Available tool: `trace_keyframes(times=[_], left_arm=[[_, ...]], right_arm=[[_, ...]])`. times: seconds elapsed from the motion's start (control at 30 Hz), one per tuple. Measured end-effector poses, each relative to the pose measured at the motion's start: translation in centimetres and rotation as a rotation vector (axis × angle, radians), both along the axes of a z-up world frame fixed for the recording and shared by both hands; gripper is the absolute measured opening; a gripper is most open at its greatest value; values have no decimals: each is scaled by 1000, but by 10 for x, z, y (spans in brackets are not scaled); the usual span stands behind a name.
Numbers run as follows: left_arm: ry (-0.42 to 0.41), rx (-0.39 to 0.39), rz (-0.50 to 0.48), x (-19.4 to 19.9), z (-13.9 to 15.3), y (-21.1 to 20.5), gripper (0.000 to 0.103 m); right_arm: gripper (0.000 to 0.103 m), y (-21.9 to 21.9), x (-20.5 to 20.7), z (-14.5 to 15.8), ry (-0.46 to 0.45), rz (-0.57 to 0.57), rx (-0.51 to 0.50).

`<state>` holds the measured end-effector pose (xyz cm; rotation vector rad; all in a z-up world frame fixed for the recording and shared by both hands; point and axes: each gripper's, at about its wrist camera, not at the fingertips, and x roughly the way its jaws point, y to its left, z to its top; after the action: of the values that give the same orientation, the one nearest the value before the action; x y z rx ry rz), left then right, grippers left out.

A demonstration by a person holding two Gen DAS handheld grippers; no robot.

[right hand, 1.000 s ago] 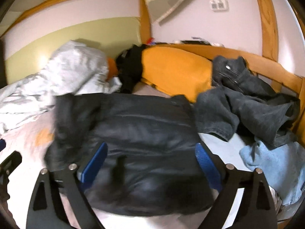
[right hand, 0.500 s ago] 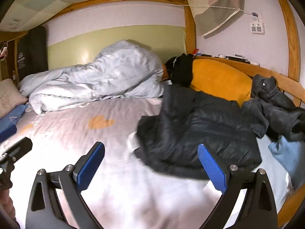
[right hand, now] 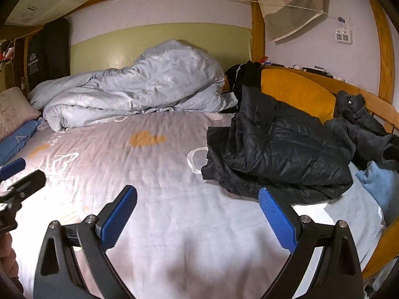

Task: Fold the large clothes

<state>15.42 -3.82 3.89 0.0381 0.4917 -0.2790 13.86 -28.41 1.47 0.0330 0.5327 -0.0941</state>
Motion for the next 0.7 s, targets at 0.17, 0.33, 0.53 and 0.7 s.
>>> trace_keyframes(times=[0.17,0.33,0.53,0.7], left_arm=[[-11,26,21,0,-4,8,100],[-29,19,45,0,-2,11,103],[-59,21,37,-6,-1,13,103],[-99,28,54,-5,-19,12,103]], right_arm=[[98,12,10,-8,20,32,-3],[98,27,12,-13,28,65,-26],[98,29,9,-18,24,56,-26],[102,28,12,-33,-13,12,-28]])
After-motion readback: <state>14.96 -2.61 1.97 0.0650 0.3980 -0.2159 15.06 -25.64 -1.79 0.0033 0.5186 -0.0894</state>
